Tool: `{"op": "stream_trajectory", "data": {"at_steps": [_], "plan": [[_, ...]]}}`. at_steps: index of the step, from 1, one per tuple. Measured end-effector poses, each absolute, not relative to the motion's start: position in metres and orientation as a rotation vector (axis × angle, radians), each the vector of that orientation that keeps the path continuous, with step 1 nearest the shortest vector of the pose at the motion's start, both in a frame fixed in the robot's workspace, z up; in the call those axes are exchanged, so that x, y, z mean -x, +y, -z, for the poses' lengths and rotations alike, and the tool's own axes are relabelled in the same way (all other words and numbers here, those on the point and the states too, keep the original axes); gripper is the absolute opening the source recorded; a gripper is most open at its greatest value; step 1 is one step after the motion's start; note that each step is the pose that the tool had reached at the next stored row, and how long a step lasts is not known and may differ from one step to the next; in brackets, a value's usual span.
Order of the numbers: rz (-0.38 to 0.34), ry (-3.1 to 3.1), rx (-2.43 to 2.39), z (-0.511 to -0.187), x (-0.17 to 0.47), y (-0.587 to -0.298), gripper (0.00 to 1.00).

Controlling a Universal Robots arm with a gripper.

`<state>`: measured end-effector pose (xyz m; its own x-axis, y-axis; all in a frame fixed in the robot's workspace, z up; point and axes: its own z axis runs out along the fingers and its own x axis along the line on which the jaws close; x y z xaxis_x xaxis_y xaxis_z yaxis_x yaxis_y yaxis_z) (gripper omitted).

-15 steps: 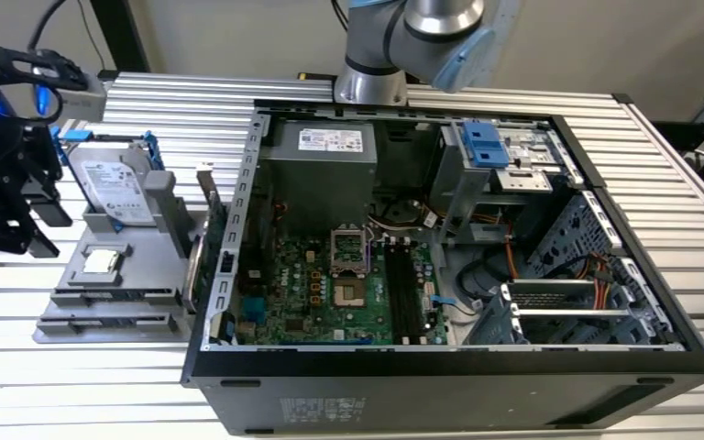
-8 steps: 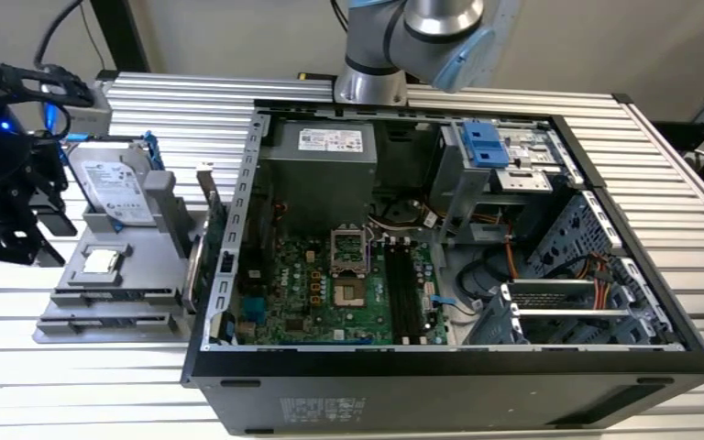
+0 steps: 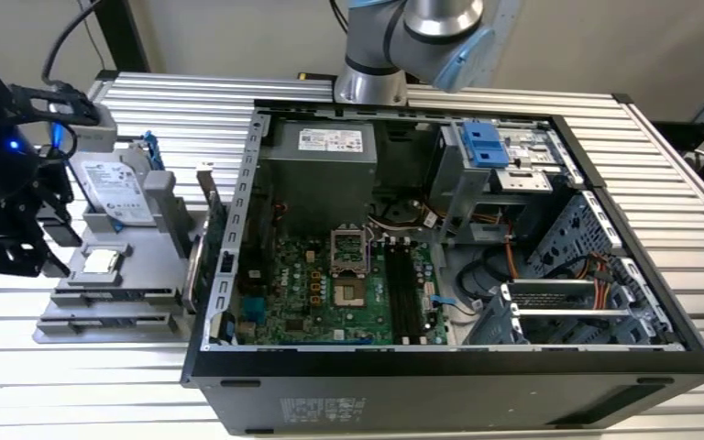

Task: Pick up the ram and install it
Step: 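Pick up the ram and move it above insertion slot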

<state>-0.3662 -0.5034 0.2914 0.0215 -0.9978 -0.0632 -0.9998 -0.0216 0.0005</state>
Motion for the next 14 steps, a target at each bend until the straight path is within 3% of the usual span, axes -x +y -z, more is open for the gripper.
{"op": "stream_trajectory", "data": {"at_steps": [14], "plan": [[-0.07,2.178,2.201,-0.266,0.366,-0.515,1.0]]}}
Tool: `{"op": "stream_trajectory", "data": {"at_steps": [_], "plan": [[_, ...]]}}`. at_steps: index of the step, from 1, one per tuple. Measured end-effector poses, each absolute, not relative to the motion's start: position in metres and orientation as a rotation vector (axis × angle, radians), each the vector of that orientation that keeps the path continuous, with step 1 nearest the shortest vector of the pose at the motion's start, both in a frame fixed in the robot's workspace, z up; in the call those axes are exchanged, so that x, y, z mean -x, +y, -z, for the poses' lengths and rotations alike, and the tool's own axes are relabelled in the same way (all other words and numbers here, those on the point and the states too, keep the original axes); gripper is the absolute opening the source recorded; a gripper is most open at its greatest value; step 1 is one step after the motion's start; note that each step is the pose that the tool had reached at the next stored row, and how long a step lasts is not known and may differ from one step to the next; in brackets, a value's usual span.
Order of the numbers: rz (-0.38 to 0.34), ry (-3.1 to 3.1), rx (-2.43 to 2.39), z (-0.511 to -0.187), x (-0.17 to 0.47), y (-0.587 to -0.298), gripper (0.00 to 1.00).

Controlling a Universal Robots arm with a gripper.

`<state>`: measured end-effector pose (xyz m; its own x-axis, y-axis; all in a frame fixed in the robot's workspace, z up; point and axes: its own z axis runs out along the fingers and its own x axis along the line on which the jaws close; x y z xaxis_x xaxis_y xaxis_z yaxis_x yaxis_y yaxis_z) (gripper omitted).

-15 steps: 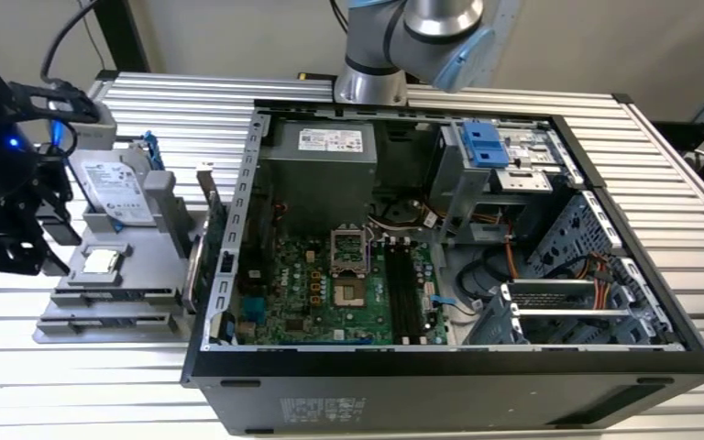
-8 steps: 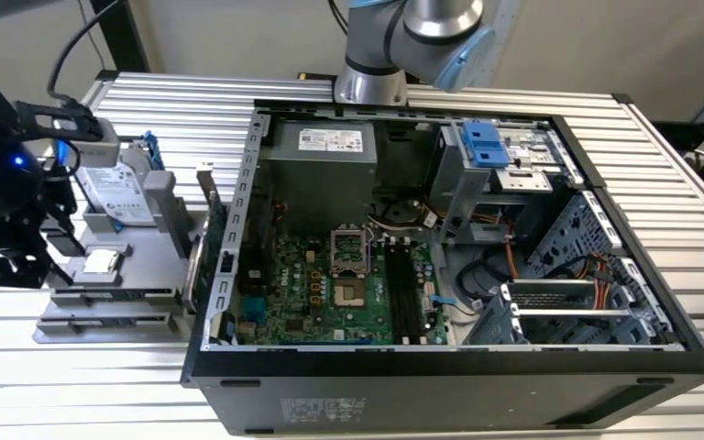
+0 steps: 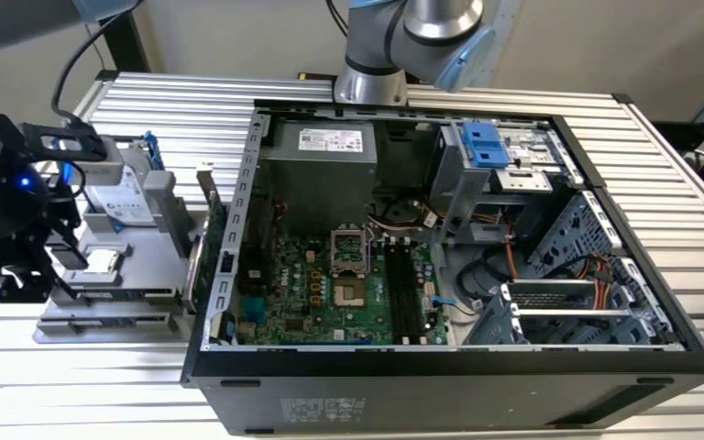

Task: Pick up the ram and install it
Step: 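Pick up the ram and move it above insertion slot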

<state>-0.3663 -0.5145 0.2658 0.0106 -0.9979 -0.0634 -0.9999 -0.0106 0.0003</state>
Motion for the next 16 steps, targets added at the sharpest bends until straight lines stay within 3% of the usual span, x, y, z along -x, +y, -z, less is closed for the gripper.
{"op": "stream_trajectory", "data": {"at_steps": [16], "plan": [[-0.07,2.175,2.204,-0.237,0.365,-0.517,1.0]]}}
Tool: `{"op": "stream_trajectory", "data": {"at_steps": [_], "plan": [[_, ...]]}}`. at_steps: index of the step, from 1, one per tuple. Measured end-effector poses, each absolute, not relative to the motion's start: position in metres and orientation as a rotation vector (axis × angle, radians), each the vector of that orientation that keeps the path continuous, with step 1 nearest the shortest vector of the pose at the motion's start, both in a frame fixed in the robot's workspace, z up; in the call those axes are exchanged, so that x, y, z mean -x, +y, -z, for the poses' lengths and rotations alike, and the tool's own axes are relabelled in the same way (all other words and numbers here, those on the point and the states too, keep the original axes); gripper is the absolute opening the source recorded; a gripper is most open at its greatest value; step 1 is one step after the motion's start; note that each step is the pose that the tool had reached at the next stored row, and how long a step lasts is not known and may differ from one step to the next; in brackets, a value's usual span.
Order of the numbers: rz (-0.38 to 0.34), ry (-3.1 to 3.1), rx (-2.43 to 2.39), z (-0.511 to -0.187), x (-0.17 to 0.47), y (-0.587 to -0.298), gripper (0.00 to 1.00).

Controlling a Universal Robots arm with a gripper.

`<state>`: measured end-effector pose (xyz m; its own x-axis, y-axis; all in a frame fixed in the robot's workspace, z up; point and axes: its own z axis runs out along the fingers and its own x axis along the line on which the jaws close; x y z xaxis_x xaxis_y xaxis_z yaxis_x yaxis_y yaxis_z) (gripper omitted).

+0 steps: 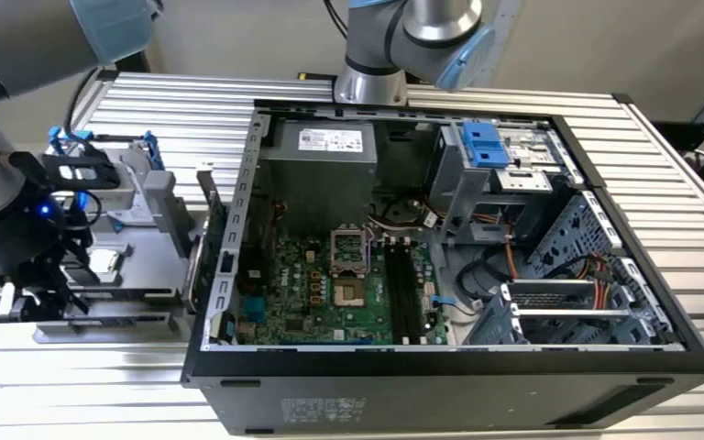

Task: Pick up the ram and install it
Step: 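Pick up the ram and move it above insertion slot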

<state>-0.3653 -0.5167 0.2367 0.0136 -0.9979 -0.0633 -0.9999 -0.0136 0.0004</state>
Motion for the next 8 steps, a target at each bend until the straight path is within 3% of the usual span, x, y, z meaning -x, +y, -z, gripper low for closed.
{"op": "stream_trajectory", "data": {"at_steps": [8], "plan": [[-0.071,2.175,2.204,-0.222,0.363,-0.521,1.0]]}}
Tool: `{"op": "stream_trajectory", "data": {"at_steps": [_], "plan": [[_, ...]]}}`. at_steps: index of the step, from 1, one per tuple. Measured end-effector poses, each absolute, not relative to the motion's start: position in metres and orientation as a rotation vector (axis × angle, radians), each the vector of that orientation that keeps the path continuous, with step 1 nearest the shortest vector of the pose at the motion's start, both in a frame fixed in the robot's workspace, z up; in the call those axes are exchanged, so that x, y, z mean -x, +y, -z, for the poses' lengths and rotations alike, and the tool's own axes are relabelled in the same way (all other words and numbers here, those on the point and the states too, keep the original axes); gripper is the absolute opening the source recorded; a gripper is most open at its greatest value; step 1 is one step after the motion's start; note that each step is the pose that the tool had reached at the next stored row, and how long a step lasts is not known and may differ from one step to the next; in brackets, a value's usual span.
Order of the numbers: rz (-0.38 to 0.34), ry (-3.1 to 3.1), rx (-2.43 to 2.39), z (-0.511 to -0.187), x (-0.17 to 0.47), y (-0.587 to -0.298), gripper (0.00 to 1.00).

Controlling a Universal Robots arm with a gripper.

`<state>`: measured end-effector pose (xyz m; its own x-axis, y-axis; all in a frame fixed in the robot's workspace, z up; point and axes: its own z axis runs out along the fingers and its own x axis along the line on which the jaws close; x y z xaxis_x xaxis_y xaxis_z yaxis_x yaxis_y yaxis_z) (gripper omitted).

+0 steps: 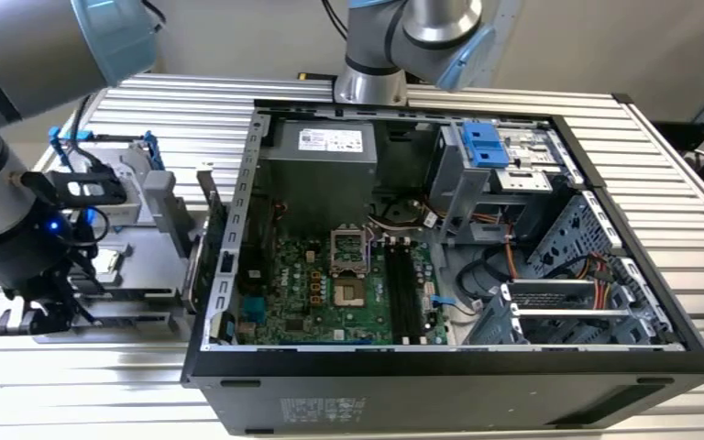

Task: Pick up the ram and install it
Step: 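Pick up the ram and move it above insertion slot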

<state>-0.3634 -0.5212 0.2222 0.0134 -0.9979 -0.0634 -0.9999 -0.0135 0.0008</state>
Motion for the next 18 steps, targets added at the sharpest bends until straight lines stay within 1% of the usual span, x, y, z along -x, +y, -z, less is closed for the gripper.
{"op": "stream_trajectory", "data": {"at_steps": [18], "plan": [[-0.064,2.202,2.188,-0.194,0.365,-0.521,1.0]]}}
